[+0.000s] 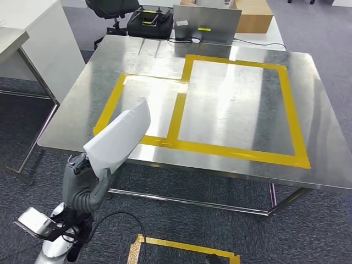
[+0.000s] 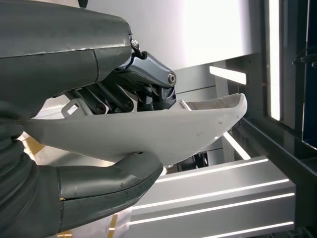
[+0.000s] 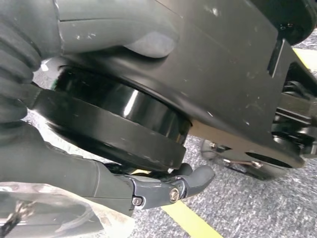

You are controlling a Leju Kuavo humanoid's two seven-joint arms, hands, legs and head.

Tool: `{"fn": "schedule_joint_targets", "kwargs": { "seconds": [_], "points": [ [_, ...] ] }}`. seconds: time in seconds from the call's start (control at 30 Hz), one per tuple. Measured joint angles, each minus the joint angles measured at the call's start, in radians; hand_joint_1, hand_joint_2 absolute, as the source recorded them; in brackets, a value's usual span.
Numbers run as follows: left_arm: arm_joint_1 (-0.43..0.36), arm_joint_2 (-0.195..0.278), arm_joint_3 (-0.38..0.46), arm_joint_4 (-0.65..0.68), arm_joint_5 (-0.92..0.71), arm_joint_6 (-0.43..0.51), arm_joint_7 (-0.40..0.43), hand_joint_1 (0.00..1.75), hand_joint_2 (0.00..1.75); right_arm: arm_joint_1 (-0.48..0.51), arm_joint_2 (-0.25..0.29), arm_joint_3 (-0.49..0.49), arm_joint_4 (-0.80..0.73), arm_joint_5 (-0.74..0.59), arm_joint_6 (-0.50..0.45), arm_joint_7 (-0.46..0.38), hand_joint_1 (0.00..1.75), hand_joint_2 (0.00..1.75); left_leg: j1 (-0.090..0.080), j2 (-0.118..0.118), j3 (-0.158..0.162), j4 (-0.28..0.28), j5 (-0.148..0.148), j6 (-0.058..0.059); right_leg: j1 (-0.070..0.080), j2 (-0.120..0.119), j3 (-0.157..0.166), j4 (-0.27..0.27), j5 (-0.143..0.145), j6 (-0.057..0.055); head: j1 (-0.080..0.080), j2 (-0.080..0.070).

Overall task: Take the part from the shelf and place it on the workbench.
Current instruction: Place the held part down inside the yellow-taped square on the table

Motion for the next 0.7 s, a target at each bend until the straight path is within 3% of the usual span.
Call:
{"fn": "schedule_joint_targets", "kwargs": {
  "seconds": [0.03, 0.13, 0.2, 0.23, 0.3, 0.33, 0.37, 0.4, 0.47, 0.5, 0.57, 0.63, 0.7],
  "points": [
    [-0.001, 0.0, 0.0, 0.0, 0.0, 0.0, 0.0, 1.75, 1.75, 0.001, 0.0, 0.0, 0.0, 0.0, 0.0, 0.001, 0.0, 1.75, -0.001, 0.0, 0.004, -0.001, -0.006, -0.006, 0.002, -0.001, 0.018, -0.036, 0.006, -0.005, -0.001, 0.0],
    [-0.001, 0.0, 0.0, -0.001, 0.0, 0.001, 0.001, 1.75, 1.75, 0.003, 0.0, -0.001, 0.0, -0.001, 0.0, 0.0, 0.0, 1.75, -0.001, 0.003, 0.008, -0.006, -0.014, -0.021, 0.004, 0.003, 0.038, -0.062, -0.014, -0.023, -0.002, 0.0],
    [-0.002, 0.001, -0.001, -0.002, 0.0, 0.001, 0.001, 1.75, 1.75, 0.003, 0.0, -0.002, 0.0, -0.006, 0.0, 0.0, 0.0, 1.75, -0.001, 0.005, -0.001, 0.025, -0.031, -0.032, 0.0, 0.006, 0.053, -0.072, -0.018, -0.034, -0.006, 0.0],
    [-0.002, 0.001, -0.001, -0.002, -0.001, 0.001, 0.001, 1.75, 1.75, 0.003, 0.0, -0.003, 0.0, -0.009, 0.0, -0.001, 0.0, 1.75, 0.0, 0.005, -0.023, 0.071, -0.049, -0.036, -0.003, 0.007, 0.064, -0.077, -0.022, -0.04, -0.007, 0.0],
    [0.002, 0.002, -0.001, -0.002, -0.001, 0.002, 0.001, 1.75, 1.75, 0.005, 0.0, -0.006, 0.0, -0.014, 0.0, -0.002, 0.0, 1.75, 0.002, 0.005, -0.101, 0.201, -0.088, -0.043, -0.003, 0.012, 0.079, -0.079, -0.034, -0.046, -0.009, 0.0],
    [0.005, 0.003, -0.001, -0.002, -0.001, 0.002, 0.001, 1.75, 1.75, 0.006, 0.0, -0.009, 0.0, -0.016, 0.0, -0.002, 0.0, 1.75, 0.003, 0.005, -0.14, 0.252, -0.092, -0.045, -0.003, 0.017, 0.087, -0.079, -0.041, -0.047, -0.009, 0.0],
    [0.008, 0.004, -0.001, -0.002, -0.001, 0.002, 0.001, 1.75, 1.75, 0.008, 0.0, -0.012, 0.0, -0.018, -0.001, -0.003, 0.0, 1.75, 0.004, 0.005, -0.165, 0.272, -0.076, -0.045, -0.003, 0.025, 0.097, -0.079, -0.049, -0.046, -0.009, 0.0],
    [0.009, 0.005, -0.001, -0.002, -0.001, 0.002, 0.001, 1.75, 1.75, 0.009, 0.0, -0.015, 0.0, -0.019, -0.001, -0.003, 0.0, 1.75, 0.004, 0.004, -0.174, 0.255, -0.039, -0.044, -0.003, 0.034, 0.108, -0.079, -0.057, -0.045, -0.009, 0.0],
    [0.011, 0.006, -0.001, -0.002, -0.001, 0.002, 0.001, 1.75, 1.75, 0.012, 0.0, -0.018, 0.0, -0.022, -0.001, -0.004, 0.0, 1.75, 0.004, -0.011, -0.152, 0.149, 0.059, -0.039, -0.004, 0.051, 0.132, -0.079, -0.075, -0.041, -0.008, 0.0],
    [0.012, 0.007, 0.0, -0.002, -0.001, 0.002, 0.001, 1.75, 1.75, 0.012, 0.0, -0.02, 0.0, -0.022, -0.001, -0.005, 0.0, 1.75, 0.004, -0.024, -0.137, 0.101, 0.09, -0.036, -0.004, 0.06, 0.139, -0.079, -0.084, -0.036, -0.008, 0.0],
    [0.014, 0.009, 0.0, -0.003, -0.002, 0.003, 0.001, 1.75, 1.75, 0.013, 0.0, -0.022, 0.001, -0.023, -0.003, -0.006, 0.0, 1.75, 0.002, -0.042, -0.115, 0.049, 0.087, -0.029, -0.006, 0.07, 0.139, -0.081, -0.092, -0.026, -0.008, 0.0],
    [0.014, 0.01, 0.0, -0.004, -0.003, 0.003, 0.002, 1.75, 1.75, 0.014, 0.0, -0.023, 0.0, -0.019, -0.006, -0.009, 0.0, 1.75, 0.002, -0.039, -0.103, 0.024, 0.07, -0.021, -0.009, 0.074, 0.135, -0.089, -0.096, -0.015, -0.009, 0.0],
    [0.014, 0.008, 0.0, -0.005, -0.004, 0.003, 0.002, 1.75, 1.75, 0.013, 0.0, -0.023, 0.0, -0.011, -0.01, -0.01, 0.0, 1.75, 0.006, -0.034, -0.09, 0.01, 0.066, -0.011, -0.008, 0.053, 0.124, -0.072, -0.108, -0.007, -0.006, 0.0]
  ]
}}
